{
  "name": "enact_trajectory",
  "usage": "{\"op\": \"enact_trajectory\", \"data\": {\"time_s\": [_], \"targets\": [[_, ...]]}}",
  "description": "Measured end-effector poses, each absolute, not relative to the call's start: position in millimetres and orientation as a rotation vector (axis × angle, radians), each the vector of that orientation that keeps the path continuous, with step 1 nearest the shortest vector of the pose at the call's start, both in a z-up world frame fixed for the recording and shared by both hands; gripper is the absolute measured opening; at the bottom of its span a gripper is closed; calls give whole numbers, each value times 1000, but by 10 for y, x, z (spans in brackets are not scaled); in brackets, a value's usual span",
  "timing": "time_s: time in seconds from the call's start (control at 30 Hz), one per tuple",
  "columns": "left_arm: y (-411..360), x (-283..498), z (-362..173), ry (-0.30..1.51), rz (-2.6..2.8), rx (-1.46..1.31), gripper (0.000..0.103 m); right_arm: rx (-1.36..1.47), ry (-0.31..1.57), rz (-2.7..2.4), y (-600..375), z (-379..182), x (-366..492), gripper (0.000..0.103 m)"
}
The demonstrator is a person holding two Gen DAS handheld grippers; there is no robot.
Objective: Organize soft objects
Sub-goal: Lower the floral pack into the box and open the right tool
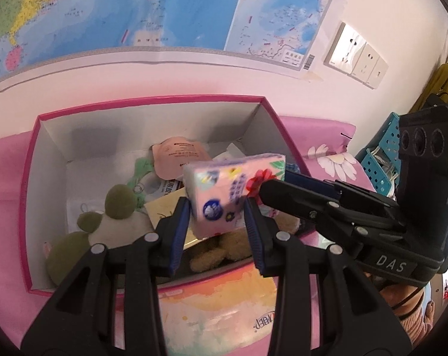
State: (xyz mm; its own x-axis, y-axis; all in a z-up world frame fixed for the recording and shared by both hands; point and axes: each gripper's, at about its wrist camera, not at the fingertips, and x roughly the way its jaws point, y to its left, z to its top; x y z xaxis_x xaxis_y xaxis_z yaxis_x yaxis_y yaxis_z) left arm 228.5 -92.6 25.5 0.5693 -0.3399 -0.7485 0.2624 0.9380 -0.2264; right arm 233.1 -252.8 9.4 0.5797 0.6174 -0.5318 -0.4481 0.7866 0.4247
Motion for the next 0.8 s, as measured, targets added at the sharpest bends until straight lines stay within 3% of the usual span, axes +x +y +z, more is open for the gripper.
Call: {"op": "enact_trajectory", "data": {"time_s": [0.23,0.33,0.4,0.53,0.6,0.67,0.8], "targets": [[-913,2277,260,883,-312,-78,40,229,707,600,-2470,96,2345,34],[-867,2176,304,848,-309,-74,44,216,699,589,-2468,101,2306,38],[-822,2113,330,822,-293,-72,57,211,686,583,-2484,105,2261,49],[-677,1843,416,750,-272,-71,64,179,653,577,-2505,127,2091,57],[-599,1667,456,707,-259,-74,86,160,628,580,-2511,145,1963,66],[-500,1453,490,658,-236,-70,97,128,583,569,-2515,169,1769,75],[-344,1073,456,614,-185,-65,102,66,526,568,-2476,149,1403,95]]}}
